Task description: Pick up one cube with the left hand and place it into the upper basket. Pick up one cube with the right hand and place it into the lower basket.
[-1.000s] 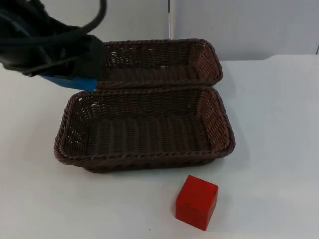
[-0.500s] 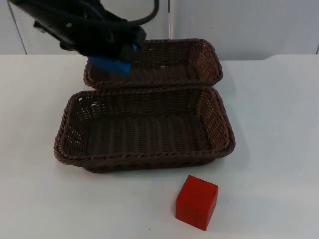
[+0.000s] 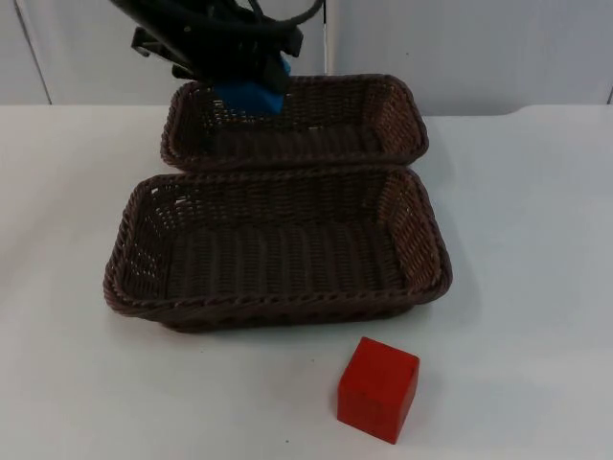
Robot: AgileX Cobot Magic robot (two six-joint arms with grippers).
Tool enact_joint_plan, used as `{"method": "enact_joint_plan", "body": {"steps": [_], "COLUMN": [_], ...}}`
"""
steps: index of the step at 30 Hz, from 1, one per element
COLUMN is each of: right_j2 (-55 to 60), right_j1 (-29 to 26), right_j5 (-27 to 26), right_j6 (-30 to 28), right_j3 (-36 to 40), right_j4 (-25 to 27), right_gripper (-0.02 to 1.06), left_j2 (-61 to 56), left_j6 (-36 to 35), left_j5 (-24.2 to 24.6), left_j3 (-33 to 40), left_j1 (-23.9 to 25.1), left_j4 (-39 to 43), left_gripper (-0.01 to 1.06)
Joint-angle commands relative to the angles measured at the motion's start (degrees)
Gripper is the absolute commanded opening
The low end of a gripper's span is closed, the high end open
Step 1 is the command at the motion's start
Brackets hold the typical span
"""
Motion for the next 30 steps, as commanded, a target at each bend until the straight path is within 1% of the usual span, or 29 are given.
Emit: {"method": "enact_joint_plan", "body": {"steps": [1, 4, 5, 9, 16, 20, 25, 27, 28, 29, 30], "right_j2": [-0.17, -0.17, -0.17, -0.17, -0.17, -0.17, -0.17, -0.17, -0.17, -0.17, -0.17], "right_j1": [-0.21, -0.21, -0.21, -0.21, -0.21, -0.21, -0.21, -0.21, -0.21, -0.21, -0.21], "right_j5": [-0.16, -0.16, -0.16, -0.16, -0.16, -0.16, -0.16, -0.16, -0.16, -0.16, -0.16], "right_j6": [-0.67, -0.67, -0.67, -0.67, -0.67, -0.67, -0.67, -0.67, -0.67, -0.67, -0.67], "right_j3": [0.03, 0.03, 0.03, 0.03, 0.03, 0.03, 0.03, 0.03, 0.03, 0.03, 0.03], "right_j4": [-0.08, -0.08, -0.08, -0.08, -0.08, -0.08, -0.08, -0.08, -0.08, -0.08, -0.08], "right_gripper": [1.05, 1.05, 1.05, 1.05, 1.05, 1.05, 1.05, 1.05, 1.05, 1.05, 1.05], "left_j2": [2.37, 7.07, 7.07, 12.37, 15.62, 17.32, 18.4, 18.4, 18.4, 18.52, 18.52], "left_j6": [0.75, 1.42, 1.42, 1.42, 0.91, 0.79, 0.79, 0.79, 0.79, 0.79, 0.79], "left_j5": [0.18, 0.26, 0.26, -0.64, -3.98, -6.94, -8.07, -8.32, -8.32, -8.32, -8.32], "left_j3": [-3.0, -8.04, -8.04, -13.69, -15.46, -15.46, -15.46, -15.46, -15.46, -15.46, -15.46], "left_j1": [0.17, 0.28, 0.28, 1.02, 2.16, 2.16, 2.16, 2.16, 2.16, 2.16, 2.16], "left_j4": [-1.66, -1.55, -1.55, -1.55, -2.0, -3.09, -4.01, -4.15, -4.15, -4.24, -4.36], "left_gripper": [0.0, 0.0, 0.0, 0.0, 0.0, 0.0, 0.0, 0.05, 0.05, 0.14, 0.2]}}
